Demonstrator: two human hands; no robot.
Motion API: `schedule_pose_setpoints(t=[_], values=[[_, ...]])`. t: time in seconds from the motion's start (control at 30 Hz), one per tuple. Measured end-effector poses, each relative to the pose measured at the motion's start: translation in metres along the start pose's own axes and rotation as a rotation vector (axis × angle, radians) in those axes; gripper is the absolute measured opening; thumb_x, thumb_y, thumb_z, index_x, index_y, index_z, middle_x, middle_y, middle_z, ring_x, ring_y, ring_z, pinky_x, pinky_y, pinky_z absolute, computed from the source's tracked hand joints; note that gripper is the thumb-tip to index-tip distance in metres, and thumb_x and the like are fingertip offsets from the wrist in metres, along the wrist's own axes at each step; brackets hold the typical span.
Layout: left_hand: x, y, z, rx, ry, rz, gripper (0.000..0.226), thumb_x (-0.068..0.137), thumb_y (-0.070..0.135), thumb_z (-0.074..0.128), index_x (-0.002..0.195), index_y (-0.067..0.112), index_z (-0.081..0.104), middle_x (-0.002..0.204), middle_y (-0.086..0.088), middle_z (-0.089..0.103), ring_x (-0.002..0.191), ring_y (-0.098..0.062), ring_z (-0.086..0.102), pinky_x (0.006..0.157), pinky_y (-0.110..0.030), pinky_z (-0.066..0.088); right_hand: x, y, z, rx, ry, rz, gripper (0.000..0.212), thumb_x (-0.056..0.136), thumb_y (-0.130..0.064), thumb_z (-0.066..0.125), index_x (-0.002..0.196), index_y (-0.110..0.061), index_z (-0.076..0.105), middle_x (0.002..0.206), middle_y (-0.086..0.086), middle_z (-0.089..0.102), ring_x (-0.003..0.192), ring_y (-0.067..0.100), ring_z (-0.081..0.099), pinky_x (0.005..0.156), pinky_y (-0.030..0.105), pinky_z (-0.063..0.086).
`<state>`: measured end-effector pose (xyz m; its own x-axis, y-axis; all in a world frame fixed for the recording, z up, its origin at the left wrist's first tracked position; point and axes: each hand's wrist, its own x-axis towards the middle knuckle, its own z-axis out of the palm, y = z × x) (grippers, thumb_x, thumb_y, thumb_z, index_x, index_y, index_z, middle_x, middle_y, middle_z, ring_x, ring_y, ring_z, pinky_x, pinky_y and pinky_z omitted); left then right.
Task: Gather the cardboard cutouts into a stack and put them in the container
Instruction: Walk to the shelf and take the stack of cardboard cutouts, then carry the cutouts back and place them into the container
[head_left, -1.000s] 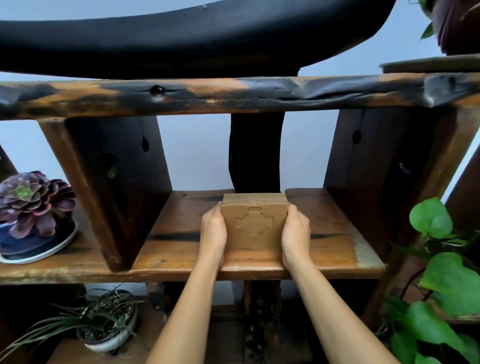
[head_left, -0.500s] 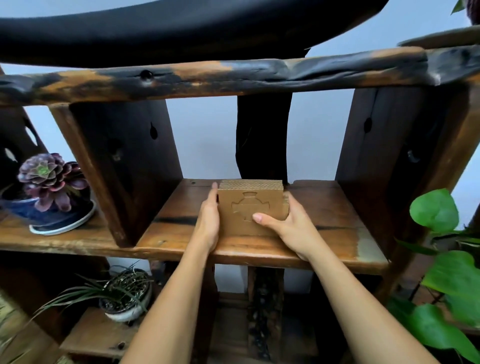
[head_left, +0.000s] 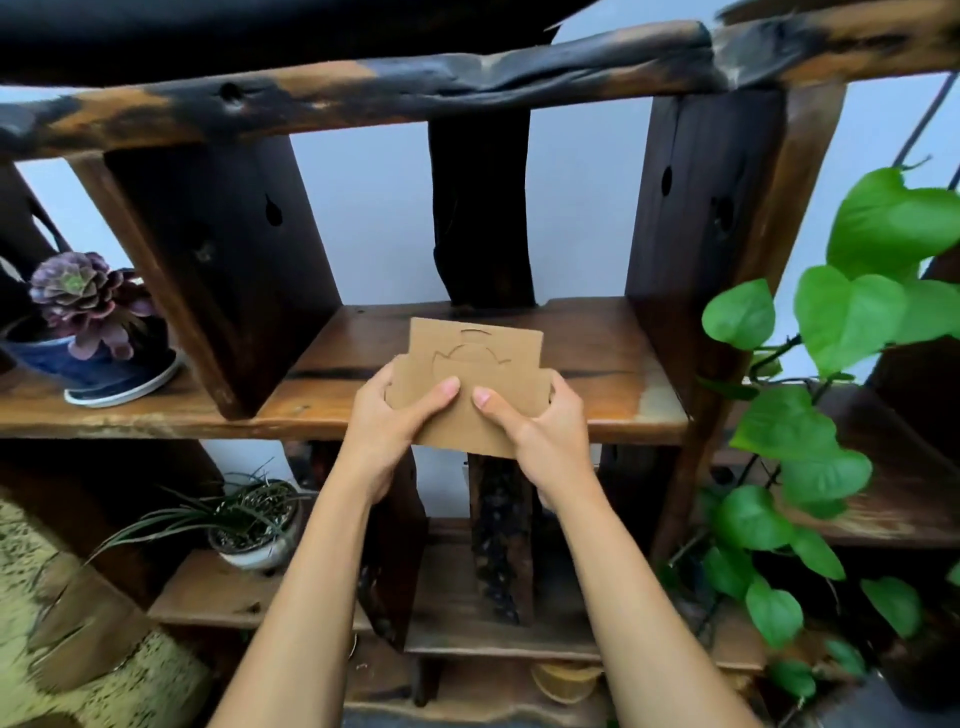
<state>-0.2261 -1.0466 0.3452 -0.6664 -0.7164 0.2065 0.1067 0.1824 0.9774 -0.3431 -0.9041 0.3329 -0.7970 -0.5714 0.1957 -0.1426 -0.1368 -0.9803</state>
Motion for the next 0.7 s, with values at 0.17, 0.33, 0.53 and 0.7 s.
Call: schedule_pose_setpoints(t=[0.17, 0.33, 0.53, 0.7], values=[[-0.097, -0.015, 0.018, -0.105, 0.082, -0.083, 0.050, 0.070, 0.037, 0.094, 0.113, 0.018, 0.076, 0.110, -0.002, 0.083, 0.103, -0.018, 0.079, 0.080, -0.024, 0.062, -0.082, 0.012, -0.025, 0.120, -0.022, 0.154, 0.060, 0.062, -0.039, 0.092, 0.112, -0.018, 0.066, 0.105, -0.003, 0.079, 0.099, 0.015, 0.076, 0.092, 0.045, 0.061], [-0.179, -0.024, 0.011, -0.172, 0.136, -0.225, 0.050, 0.068, 0.033, 0.093, 0.112, 0.017, 0.075, 0.106, -0.001, 0.083, 0.100, -0.017, 0.080, 0.079, -0.027, 0.064, -0.159, 0.015, -0.030, 0.053, -0.032, 0.186, 0.073, 0.056, -0.049, 0.093, 0.119, -0.032, 0.061, 0.110, -0.013, 0.077, 0.101, 0.007, 0.074, 0.087, 0.034, 0.062], [-0.234, -0.030, -0.001, -0.222, 0.144, -0.282, 0.063, 0.060, 0.040, 0.094, 0.113, 0.012, 0.075, 0.105, -0.006, 0.083, 0.101, -0.023, 0.079, 0.087, -0.041, 0.062, -0.226, 0.021, -0.020, 0.050, 0.089, 0.193, 0.080, 0.054, -0.045, 0.095, 0.123, -0.035, 0.058, 0.116, -0.005, 0.074, 0.104, 0.012, 0.074, 0.091, 0.045, 0.061], [-0.266, -0.034, -0.017, -0.274, 0.092, -0.305, 0.064, 0.063, 0.040, 0.094, 0.117, 0.012, 0.075, 0.108, -0.006, 0.083, 0.103, -0.023, 0.079, 0.086, -0.038, 0.063, -0.267, 0.018, -0.007, 0.006, 0.146, 0.173, 0.075, 0.061, -0.033, 0.094, 0.125, -0.030, 0.056, 0.118, -0.002, 0.073, 0.103, 0.009, 0.073, 0.090, 0.038, 0.061]])
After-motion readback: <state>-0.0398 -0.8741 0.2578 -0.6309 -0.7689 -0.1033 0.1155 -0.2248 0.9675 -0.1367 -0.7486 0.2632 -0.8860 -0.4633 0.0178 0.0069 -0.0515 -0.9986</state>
